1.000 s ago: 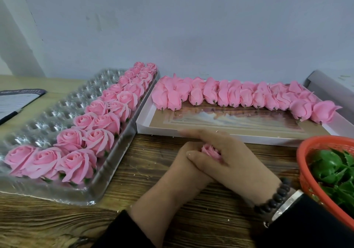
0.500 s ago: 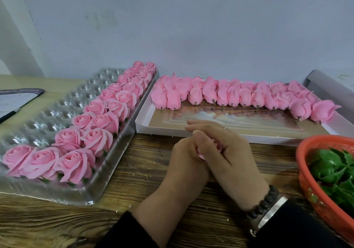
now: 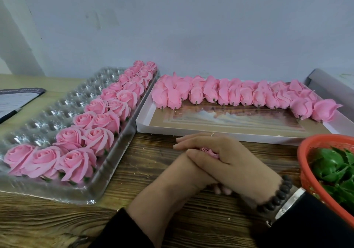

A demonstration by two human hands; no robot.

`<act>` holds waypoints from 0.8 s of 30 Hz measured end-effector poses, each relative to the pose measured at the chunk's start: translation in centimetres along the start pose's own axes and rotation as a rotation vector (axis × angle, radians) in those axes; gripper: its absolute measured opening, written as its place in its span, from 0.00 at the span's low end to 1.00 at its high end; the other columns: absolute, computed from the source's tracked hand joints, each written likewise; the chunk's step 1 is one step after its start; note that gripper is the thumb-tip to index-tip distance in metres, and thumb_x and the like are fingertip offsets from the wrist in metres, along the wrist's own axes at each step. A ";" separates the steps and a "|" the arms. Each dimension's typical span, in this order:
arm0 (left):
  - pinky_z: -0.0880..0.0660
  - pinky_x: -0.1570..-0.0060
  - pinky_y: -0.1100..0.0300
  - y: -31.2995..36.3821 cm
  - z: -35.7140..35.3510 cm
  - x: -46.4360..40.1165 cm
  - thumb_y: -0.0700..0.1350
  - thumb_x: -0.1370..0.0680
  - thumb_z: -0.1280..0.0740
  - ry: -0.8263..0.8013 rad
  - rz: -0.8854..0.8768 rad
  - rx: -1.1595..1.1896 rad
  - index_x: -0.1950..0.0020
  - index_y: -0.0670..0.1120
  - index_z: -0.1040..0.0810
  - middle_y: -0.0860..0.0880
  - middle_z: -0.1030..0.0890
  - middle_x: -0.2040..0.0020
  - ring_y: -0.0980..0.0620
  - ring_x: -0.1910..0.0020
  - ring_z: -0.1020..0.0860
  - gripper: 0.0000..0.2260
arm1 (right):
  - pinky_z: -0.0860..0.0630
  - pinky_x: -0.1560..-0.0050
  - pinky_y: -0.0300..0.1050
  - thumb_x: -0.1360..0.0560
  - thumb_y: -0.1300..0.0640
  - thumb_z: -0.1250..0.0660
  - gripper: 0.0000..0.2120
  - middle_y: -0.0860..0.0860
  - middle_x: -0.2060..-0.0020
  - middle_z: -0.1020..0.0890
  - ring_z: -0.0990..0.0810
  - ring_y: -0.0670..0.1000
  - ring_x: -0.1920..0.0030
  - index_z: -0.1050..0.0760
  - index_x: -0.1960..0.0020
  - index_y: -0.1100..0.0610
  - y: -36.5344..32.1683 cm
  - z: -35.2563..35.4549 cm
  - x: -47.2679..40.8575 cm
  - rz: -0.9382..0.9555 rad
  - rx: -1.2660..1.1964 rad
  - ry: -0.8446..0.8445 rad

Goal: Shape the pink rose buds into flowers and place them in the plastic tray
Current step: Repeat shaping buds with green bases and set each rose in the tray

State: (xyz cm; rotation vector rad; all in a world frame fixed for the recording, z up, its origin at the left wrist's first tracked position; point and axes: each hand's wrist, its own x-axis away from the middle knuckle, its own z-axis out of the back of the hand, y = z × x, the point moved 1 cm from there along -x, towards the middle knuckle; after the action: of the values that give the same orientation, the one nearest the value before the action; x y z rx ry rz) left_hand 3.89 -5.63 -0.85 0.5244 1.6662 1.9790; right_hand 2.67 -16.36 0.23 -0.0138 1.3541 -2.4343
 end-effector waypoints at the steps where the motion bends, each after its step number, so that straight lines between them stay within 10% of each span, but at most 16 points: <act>1: 0.27 0.69 0.63 0.0 0.1 0.0 0.33 0.27 0.34 -0.007 0.000 -0.016 0.73 0.48 0.23 0.52 0.23 0.75 0.55 0.73 0.25 0.16 | 0.27 0.77 0.36 0.27 0.46 0.39 0.12 0.36 0.46 0.22 0.20 0.49 0.75 0.24 0.45 0.37 0.1 0.0 0.1 0.008 -0.028 0.000; 10: 0.22 0.61 0.62 -0.1 0.7 -0.9 0.32 0.28 0.32 0.225 -0.237 0.032 0.55 0.32 0.22 0.39 0.19 0.61 0.52 0.61 0.21 0.04 | 0.26 0.41 0.42 0.41 0.34 0.31 0.30 0.36 0.46 0.22 0.24 0.38 0.44 0.33 0.40 0.29 0.6 0.2 0.0 0.067 -0.048 0.177; 16: 0.28 0.65 0.76 0.0 -0.8 -1.2 0.31 0.22 0.42 0.225 -0.186 0.075 0.57 0.48 0.26 0.63 0.19 0.65 0.70 0.62 0.22 0.13 | 0.29 0.40 0.42 0.33 0.29 0.48 0.25 0.35 0.44 0.22 0.27 0.37 0.41 0.26 0.43 0.37 -0.4 -0.9 0.0 0.056 0.080 0.379; 20: 0.31 0.64 0.80 0.0 -0.4 -0.7 0.29 0.27 0.35 0.223 -0.198 -0.015 0.58 0.54 0.29 0.62 0.21 0.66 0.76 0.62 0.25 0.19 | 0.35 0.35 0.37 0.29 0.40 0.42 0.18 0.36 0.42 0.23 0.29 0.37 0.38 0.21 0.45 0.42 -0.3 -0.5 -0.3 0.038 0.117 0.289; 24: 0.25 0.63 0.71 -0.6 0.4 -0.2 0.31 0.32 0.30 0.027 -0.083 0.015 0.66 0.53 0.18 0.60 0.18 0.65 0.63 0.62 0.20 0.16 | 0.30 0.43 0.30 0.27 0.45 0.40 0.15 0.35 0.44 0.22 0.24 0.34 0.45 0.21 0.44 0.41 -0.1 0.1 -0.1 0.035 0.098 0.041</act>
State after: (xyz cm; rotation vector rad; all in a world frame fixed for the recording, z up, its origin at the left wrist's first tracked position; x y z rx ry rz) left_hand 4.40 -5.34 -1.35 0.4286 1.6930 1.9235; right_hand 2.78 -16.37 0.39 0.0834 1.2398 -2.4810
